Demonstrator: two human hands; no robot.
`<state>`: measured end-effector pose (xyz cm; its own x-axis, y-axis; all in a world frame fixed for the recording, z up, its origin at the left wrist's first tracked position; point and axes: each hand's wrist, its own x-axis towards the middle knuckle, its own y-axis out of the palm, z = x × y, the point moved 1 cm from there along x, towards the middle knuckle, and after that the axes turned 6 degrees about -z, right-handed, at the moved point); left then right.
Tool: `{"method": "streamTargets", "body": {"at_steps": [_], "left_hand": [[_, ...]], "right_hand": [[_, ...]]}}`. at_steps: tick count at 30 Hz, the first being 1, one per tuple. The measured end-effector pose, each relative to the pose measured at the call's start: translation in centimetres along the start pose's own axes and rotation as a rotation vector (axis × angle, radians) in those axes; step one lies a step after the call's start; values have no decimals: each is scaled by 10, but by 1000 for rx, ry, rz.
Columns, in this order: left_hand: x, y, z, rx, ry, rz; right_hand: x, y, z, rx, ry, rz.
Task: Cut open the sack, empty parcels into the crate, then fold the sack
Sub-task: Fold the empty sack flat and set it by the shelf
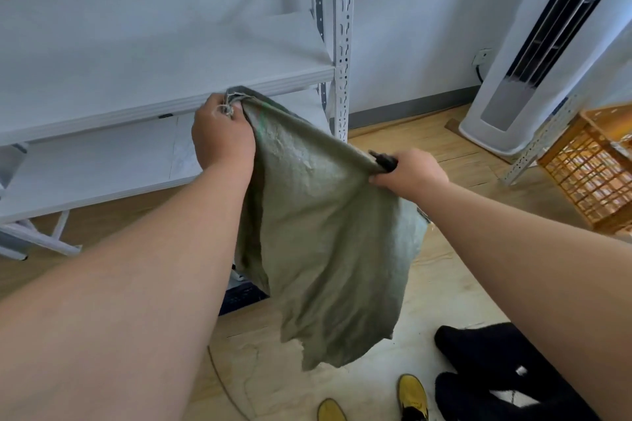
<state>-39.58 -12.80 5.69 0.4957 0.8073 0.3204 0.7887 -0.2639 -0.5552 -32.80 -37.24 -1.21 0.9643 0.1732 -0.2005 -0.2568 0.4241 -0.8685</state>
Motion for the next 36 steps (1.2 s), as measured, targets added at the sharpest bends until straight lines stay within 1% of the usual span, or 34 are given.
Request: {"method": "streamTargets", "body": {"at_steps": [1,2,4,5,7,10,11,12,13,15,16,17,18,19,21,23,25,28,30,31,33,34,36], "left_hand": [[3,5,-3,36,24,3],[5,11,-6,78,42,10],[5,28,-12,104,55,49],[4,38,-14,87,54,73],[2,60,-20,52,28,118],[9,89,-30,11,-48,125],[14,98,-35,18,-49,111],[19,107,-40,26,-40,100],[22,116,-45,34,-25,101],[27,138,-60,56,26,133],[28,149,-69,62,47,161],[31,161,-77,58,58,188],[35,174,-84,38,57,218],[39,186,-88,1,39,254],[45,210,-93,-71,-17,326],[47,230,-95,-76,-18,398],[46,242,-97,-53,9,477],[50,258,-95,14,61,582],[53,263,-91,31,46,675],[57,267,-87,53,23,751],[57,276,-77,60,-101,929],[52,281,-71,39,-209,1018],[35,291,-63,-54,-439,1185]], "right_hand": [[3,-4,-3,-19,37,-123],[6,-9,-6,-90,52,-196],[15,-15,-15,-251,66,-218],[22,-16,-20,-293,84,-193],[38,-20,-29,-290,131,-67],[65,-27,-41,-132,154,216],[74,-29,-46,-64,165,259],[83,-30,-52,-48,164,251],[91,-32,-57,-93,157,194],[107,-37,-67,-221,157,1],[117,-41,-70,-222,183,-57],[127,-45,-71,-177,225,-68],[139,-49,-73,-79,286,-23],[151,-52,-75,78,376,54],[176,-58,-80,485,619,236],[195,-64,-85,776,784,308],[215,-70,-88,986,889,265],[247,-77,-87,1266,1002,117],[265,-81,-86,1461,1034,25],[275,-82,-83,1550,1034,-27],[296,-82,-76,1682,990,-116],[302,-81,-71,1731,953,-127],[310,-77,-57,1776,901,-96]]}}
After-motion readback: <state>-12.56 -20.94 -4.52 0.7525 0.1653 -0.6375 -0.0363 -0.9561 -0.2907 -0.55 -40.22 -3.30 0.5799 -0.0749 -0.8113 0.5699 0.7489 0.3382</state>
